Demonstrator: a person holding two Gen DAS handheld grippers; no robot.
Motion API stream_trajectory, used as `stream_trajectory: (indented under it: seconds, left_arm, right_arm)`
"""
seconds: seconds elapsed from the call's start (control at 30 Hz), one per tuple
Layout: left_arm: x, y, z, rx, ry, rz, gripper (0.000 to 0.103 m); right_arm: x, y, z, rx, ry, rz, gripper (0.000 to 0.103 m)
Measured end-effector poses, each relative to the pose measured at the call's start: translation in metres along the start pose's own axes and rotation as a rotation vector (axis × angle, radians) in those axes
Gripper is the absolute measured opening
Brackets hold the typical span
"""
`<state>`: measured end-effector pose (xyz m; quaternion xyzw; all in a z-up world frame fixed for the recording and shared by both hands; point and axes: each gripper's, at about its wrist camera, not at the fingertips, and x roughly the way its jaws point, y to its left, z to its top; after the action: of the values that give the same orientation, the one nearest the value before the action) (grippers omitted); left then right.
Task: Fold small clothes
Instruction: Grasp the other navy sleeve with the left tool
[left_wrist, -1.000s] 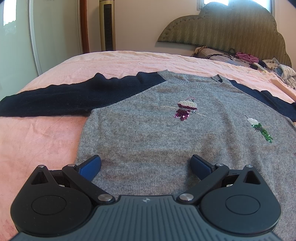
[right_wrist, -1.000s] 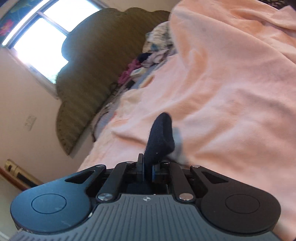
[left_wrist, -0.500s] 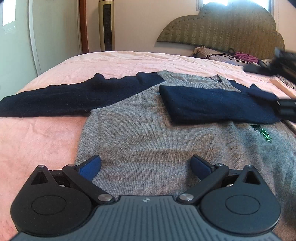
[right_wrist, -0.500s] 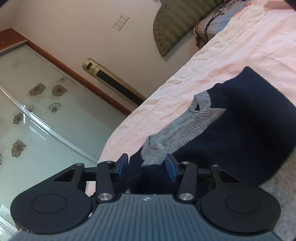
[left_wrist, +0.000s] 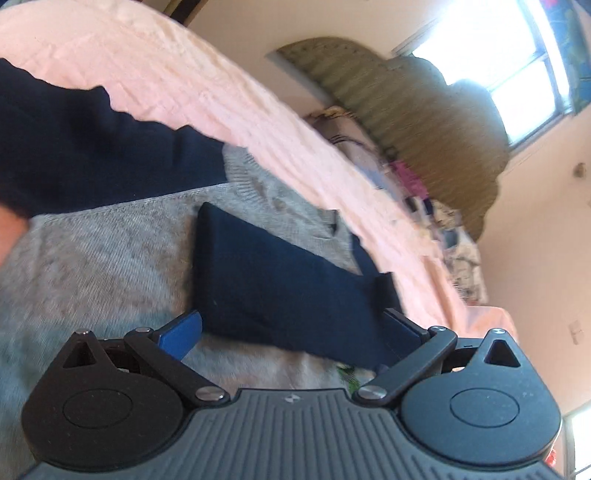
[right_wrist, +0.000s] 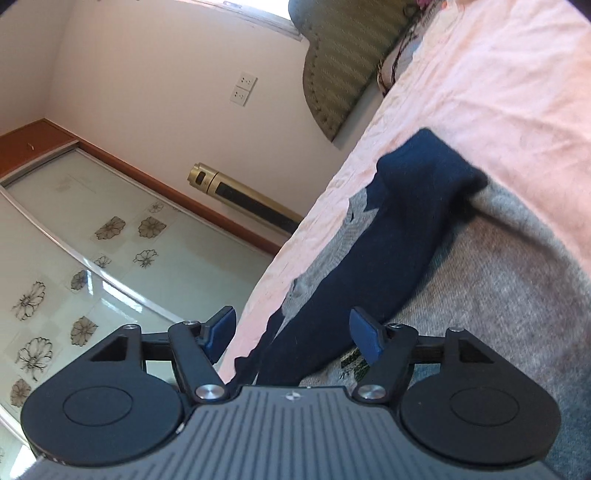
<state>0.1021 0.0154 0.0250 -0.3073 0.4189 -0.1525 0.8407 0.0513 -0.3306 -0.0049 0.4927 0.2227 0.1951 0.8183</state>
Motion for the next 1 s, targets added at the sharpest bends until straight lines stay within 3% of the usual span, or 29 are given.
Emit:
stream_trajectory:
  seconds: [0.03,0.1,0.23,0.33,0.43,0.6,0.73,0.87,0.93,1.0]
  left_arm:
    - [0.012,-0.002,0.005,0.004,0.02,0.038,0.088]
    - [0.032,-0.009,0.009,0.081,0.016,0.159,0.048]
    - [0.046,-0.021,0.015,0.144,-0.004,0.278,0.017]
    - [0.046,-0.03,0.026,0.189,0.022,0.314,0.016]
    - [0.038,-0.034,0.026,0.228,-0.004,0.339,0.006]
    - [0.017,-0.039,0.018,0.313,-0.043,0.312,0.004]
    - [0.006,-0.024,0.023,0.278,-0.052,0.29,0.004]
    - [-0.005,0.0,0.036,0.236,-0.098,0.37,0.004]
    - [0.002,0.013,0.04,0.239,-0.036,0.432,0.004]
    - [0.0,0.014,0.035,0.258,-0.031,0.475,0.007]
  right_arm:
    - [0.001,-0.001,0.001,0.01,-0.004,0.0,0.07]
    - [-0.001,-0.002,0.001,0.023,-0.014,0.005,0.07]
    - [-0.002,-0.002,0.0,0.022,-0.018,0.012,0.073]
    - [0.001,0.0,-0.001,0.015,-0.011,0.011,0.073]
    - [0.002,0.0,-0.001,0.01,-0.004,0.008,0.075]
    - [0.0,0.001,0.0,0.004,-0.019,0.007,0.078]
    - [-0.001,0.004,-0.001,-0.025,-0.025,0.005,0.082]
    - [-0.002,0.005,-0.001,-0.037,-0.025,0.006,0.086]
    - [-0.001,0.006,-0.001,-0.038,-0.02,0.006,0.087]
    - [-0.001,0.006,0.0,-0.042,-0.018,0.006,0.088]
